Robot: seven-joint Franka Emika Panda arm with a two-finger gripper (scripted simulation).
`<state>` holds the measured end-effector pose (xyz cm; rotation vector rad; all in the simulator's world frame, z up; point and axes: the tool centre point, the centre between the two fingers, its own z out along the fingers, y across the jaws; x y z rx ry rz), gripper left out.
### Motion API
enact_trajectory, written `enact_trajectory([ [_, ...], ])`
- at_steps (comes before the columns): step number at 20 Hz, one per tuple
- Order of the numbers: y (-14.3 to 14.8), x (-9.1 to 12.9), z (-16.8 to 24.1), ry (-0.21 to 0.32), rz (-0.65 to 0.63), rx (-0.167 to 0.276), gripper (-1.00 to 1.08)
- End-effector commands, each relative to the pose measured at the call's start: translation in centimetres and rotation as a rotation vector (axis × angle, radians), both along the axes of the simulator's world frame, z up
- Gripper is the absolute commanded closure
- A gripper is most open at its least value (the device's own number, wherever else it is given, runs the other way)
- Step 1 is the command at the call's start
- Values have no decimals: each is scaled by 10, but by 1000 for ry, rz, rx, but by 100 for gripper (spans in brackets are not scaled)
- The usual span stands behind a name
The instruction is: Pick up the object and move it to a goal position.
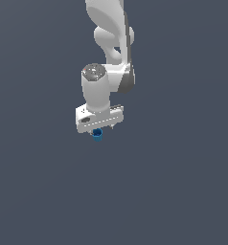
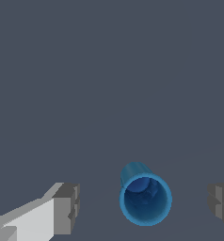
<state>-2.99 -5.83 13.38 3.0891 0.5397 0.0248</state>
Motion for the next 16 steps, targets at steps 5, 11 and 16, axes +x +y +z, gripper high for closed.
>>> enact_trajectory([
  [5,-15,-14,-20,8,145,-2,-92],
  [11,-25,-25,-33,13,248,-1,-92],
  [16,-30,-30,-40,16,302,0,-92],
])
